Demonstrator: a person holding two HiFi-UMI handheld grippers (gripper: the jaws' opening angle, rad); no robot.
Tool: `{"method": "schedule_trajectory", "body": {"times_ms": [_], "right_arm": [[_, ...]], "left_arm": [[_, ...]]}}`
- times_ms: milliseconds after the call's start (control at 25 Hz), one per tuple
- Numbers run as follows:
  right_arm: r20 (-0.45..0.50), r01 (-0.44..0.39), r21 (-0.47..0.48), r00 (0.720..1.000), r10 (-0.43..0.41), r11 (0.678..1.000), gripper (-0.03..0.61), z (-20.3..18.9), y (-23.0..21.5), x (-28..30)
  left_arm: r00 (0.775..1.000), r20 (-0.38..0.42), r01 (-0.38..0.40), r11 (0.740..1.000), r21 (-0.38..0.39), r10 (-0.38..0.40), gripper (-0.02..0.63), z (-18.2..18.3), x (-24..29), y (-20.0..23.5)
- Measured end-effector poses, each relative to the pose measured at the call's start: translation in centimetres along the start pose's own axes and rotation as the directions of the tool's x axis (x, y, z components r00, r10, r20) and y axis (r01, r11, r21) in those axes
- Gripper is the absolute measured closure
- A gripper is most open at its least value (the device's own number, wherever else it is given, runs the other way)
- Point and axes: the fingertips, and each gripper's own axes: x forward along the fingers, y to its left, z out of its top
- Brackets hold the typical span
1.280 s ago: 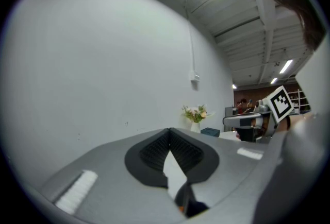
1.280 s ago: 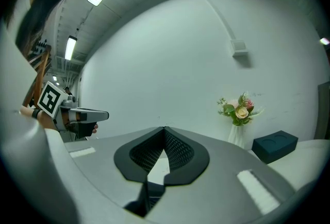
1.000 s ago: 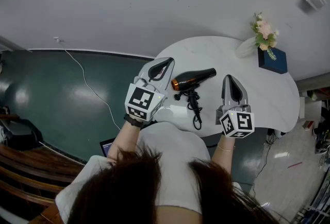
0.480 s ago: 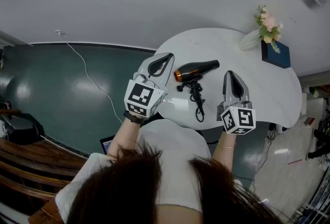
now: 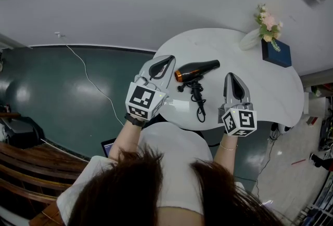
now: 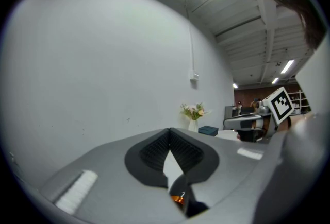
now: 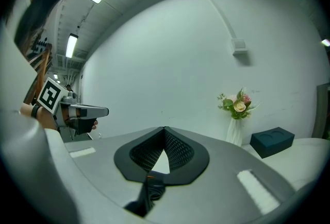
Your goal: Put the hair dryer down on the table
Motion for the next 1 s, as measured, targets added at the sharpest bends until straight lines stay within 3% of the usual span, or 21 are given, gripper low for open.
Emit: {"method": "schedule_trajectory", "body": {"times_ms": [1000], "right_arm": [[-0.001,-0.005,0.009,1.0,0.005,1.0,0.577,-0.3,0.8,-1.2]], "left_arm": [[1.0,0.006,-0.008,1.0,-0.006,0.008,0.555,-0.6,-1.3,-0.1]]}}
